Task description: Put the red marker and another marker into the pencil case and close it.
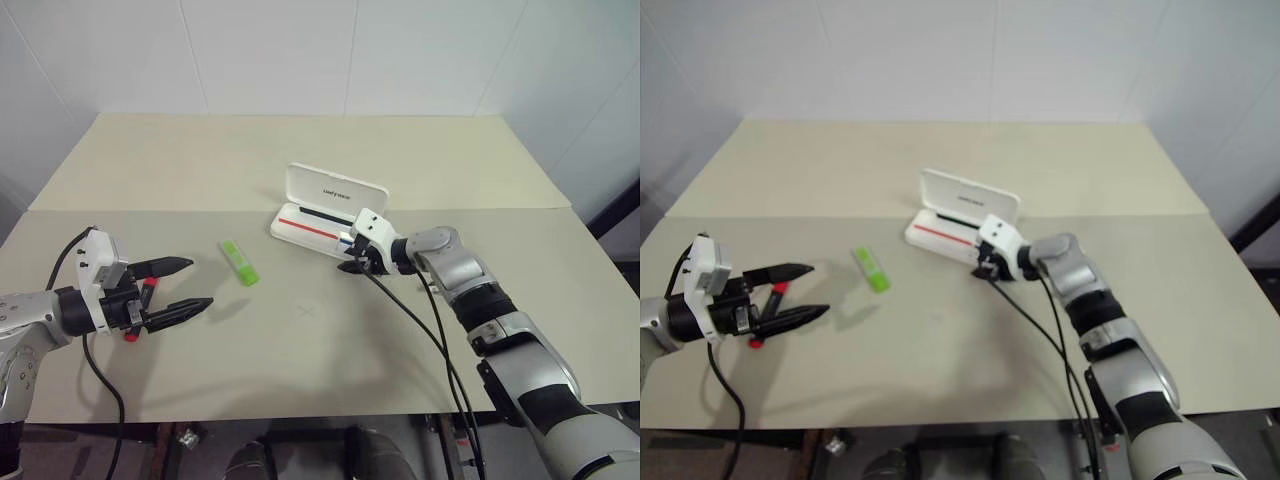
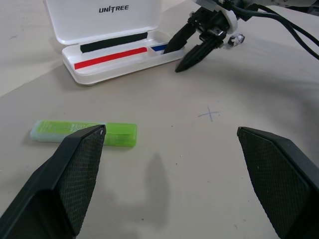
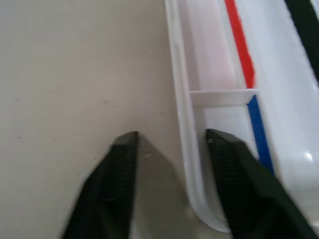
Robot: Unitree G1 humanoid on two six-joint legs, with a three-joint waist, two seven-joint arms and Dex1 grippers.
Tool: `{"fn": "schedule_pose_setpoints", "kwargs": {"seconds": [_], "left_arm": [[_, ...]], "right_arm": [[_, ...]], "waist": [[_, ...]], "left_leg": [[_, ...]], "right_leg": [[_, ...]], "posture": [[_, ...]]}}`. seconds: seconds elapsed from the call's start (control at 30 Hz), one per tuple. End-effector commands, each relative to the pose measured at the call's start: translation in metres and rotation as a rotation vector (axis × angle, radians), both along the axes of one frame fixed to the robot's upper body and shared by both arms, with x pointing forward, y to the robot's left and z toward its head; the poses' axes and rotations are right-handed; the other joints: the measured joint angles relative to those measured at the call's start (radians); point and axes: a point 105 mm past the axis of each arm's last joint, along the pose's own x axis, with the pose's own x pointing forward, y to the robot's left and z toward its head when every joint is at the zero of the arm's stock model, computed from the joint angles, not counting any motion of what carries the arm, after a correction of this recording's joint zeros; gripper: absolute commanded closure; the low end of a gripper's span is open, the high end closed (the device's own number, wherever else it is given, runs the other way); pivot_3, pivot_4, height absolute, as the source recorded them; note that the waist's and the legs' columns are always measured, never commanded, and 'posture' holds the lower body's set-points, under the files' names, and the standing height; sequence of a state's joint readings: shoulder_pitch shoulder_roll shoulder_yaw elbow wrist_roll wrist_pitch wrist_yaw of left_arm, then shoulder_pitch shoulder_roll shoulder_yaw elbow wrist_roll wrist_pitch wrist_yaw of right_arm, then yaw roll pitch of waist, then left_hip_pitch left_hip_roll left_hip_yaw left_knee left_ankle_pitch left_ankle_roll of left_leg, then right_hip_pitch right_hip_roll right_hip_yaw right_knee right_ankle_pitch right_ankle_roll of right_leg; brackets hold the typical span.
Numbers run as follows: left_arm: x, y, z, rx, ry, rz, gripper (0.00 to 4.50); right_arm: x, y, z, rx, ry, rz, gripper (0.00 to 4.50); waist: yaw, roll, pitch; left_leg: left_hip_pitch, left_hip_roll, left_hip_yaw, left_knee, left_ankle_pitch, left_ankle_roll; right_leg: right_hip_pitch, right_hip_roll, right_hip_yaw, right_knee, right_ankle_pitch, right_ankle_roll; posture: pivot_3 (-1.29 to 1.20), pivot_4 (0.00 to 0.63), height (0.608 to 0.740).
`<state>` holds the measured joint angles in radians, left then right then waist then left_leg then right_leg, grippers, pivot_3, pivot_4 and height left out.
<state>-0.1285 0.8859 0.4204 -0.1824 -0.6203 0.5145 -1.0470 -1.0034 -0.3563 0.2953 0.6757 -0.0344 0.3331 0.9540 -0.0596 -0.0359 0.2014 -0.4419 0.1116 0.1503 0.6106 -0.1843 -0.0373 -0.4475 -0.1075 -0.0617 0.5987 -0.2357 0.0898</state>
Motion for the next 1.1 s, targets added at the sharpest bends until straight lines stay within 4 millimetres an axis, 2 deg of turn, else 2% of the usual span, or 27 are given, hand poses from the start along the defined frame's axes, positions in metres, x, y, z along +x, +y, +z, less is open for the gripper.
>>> {"fn": "schedule_pose_setpoints", "kwargs": {"seconds": [0.03,0.1,0.13,0.23,0.47,0.83,1.1], "left_arm": [[-0.003,0.003,0.014,0.025,-0.052,0.008,0.0],[-0.001,0.003,0.014,0.026,-0.062,0.012,0.0],[0.001,0.003,0.014,0.025,-0.066,0.013,0.0],[0.004,0.0,0.012,0.024,-0.07,0.004,0.0],[0.009,-0.006,0.011,0.01,-0.071,-0.021,0.0],[0.012,-0.01,0.009,0.0,-0.065,-0.047,0.0],[0.012,-0.011,0.008,0.0,-0.064,-0.05,0.0]], "right_arm": [[0.003,0.0,0.008,0.01,-0.025,-0.001,3.71],[0.002,-0.001,0.01,0.019,-0.035,0.006,4.41],[0.0,-0.002,0.011,0.029,-0.042,0.015,4.46],[-0.006,0.0,0.011,0.045,-0.053,0.045,4.46],[-0.039,0.01,0.022,0.114,-0.125,0.203,4.46],[-0.105,0.014,0.014,0.042,-0.151,0.465,4.46],[-0.117,0.0,-0.003,-0.153,-0.161,0.556,4.46]], "waist": [[0.0,0.0,0.0],[0.0,0.0,0.0],[0.001,0.0,0.0],[0.001,0.0,0.0],[0.004,0.0,0.0],[0.005,0.0,0.0],[0.006,0.0,0.0]], "left_leg": [[0.0,0.0,0.0,0.0,0.0,0.0],[0.0,0.0,0.0,-0.001,0.0,-0.001],[0.0,0.0,0.0,-0.001,0.0,-0.001],[0.0,0.001,0.0,-0.001,-0.001,-0.001],[0.0,0.007,0.0,0.0,-0.003,-0.005],[0.001,0.009,0.0,0.001,-0.003,-0.007],[0.001,0.009,0.0,0.0,-0.003,-0.007]], "right_leg": [[0.0,0.0,0.0,0.0,0.0,0.0],[0.0,0.0,0.0,0.0,0.0,0.0],[0.0,0.0,0.0,0.0,0.0,0.0],[0.0,0.001,0.0,-0.001,0.0,0.0],[-0.001,0.008,0.0,-0.001,-0.002,-0.003],[-0.002,0.01,0.0,0.002,-0.003,-0.006],[-0.002,0.01,0.0,0.001,-0.005,-0.008]], "posture": [[0.0,0.15,0.74],[0.0,0.15,0.74],[0.0,0.15,0.74],[0.0,0.15,0.74],[0.0,0.15,0.74],[0.0,0.15,0.74],[0.0,0.15,0.74]]}}
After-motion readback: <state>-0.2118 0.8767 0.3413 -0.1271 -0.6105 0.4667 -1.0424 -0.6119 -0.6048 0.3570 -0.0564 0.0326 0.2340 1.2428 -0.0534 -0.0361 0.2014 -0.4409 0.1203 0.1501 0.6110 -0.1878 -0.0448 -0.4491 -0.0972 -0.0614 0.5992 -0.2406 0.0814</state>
